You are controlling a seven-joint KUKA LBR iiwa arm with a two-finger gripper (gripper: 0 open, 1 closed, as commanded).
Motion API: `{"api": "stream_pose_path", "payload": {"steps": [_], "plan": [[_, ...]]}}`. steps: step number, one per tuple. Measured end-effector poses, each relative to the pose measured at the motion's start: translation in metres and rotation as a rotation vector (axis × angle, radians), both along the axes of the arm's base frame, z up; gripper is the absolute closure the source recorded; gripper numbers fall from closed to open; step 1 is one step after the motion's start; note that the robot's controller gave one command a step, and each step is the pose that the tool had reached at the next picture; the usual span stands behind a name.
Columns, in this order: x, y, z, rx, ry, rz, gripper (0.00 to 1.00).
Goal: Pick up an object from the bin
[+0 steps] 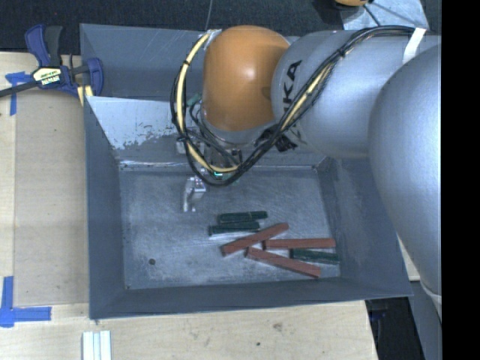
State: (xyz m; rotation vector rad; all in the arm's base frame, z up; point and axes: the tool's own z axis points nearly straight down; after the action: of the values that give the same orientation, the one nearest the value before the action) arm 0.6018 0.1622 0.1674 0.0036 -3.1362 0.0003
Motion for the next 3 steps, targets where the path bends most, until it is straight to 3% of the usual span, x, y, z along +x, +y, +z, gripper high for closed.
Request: {"api": "stream_pose_path", "payload": {"steps": [1, 2, 3], "plan": [[0.002, -0.001, 0.005, 0.001, -0.008, -0.002, 0.0], [0.001, -0.018, -0.017, 0.003, -0.015, 0.07, 0.0], [-0.014, -0.059, -0.086, 0.001, -0.01, 0.0, 1.0]]}}
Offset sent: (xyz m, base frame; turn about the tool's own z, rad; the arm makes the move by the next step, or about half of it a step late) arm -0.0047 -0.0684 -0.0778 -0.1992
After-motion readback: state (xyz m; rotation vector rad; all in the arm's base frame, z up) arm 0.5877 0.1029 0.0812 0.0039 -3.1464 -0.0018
